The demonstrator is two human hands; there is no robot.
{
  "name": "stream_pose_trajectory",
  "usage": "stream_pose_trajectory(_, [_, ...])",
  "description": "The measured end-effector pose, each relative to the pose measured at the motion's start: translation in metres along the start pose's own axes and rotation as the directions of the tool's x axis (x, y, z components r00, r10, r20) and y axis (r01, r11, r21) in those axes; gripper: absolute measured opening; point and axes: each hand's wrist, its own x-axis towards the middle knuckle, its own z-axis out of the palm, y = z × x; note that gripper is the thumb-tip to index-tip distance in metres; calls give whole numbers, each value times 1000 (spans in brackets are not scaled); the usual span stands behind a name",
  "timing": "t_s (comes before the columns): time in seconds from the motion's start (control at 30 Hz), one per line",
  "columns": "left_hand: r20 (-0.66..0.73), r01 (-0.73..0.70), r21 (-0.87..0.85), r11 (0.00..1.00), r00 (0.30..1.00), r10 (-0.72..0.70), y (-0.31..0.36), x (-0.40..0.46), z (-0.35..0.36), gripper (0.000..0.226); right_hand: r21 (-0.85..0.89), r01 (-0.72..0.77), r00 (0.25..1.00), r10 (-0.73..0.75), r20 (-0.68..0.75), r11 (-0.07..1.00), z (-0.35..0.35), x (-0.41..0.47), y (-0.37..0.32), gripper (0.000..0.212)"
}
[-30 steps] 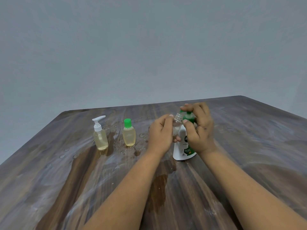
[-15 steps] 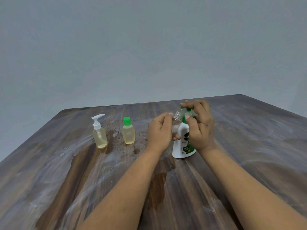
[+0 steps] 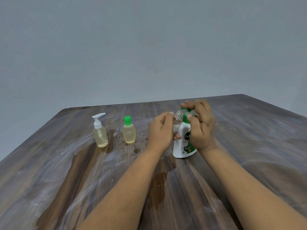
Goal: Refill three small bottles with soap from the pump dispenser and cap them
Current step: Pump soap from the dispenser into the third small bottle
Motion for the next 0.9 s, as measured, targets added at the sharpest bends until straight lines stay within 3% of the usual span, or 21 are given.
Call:
stream_pose_trajectory(0.17, [3, 4, 1, 1000, 1000, -4, 0, 1, 0, 35, 27, -73, 997, 73, -29, 997, 3, 2, -2, 32])
stream_pose_trajectory(0.33, [7, 12, 1, 1000, 1000, -13, 1, 0, 0, 35, -28, 9, 1000, -9, 7, 1000, 0, 0, 0, 35])
stream_pose_trajectory(0.63, [1, 16, -7, 1000, 1000, -16, 0, 1, 1, 34, -8, -64, 997, 64, -32, 998, 4, 1, -1, 32])
stream_pose_trajectory(0.9, [-4, 19, -1, 1000, 1000, -19, 0, 1, 1, 34, -28, 3, 1000, -3, -5, 1000, 1, 0, -2, 35])
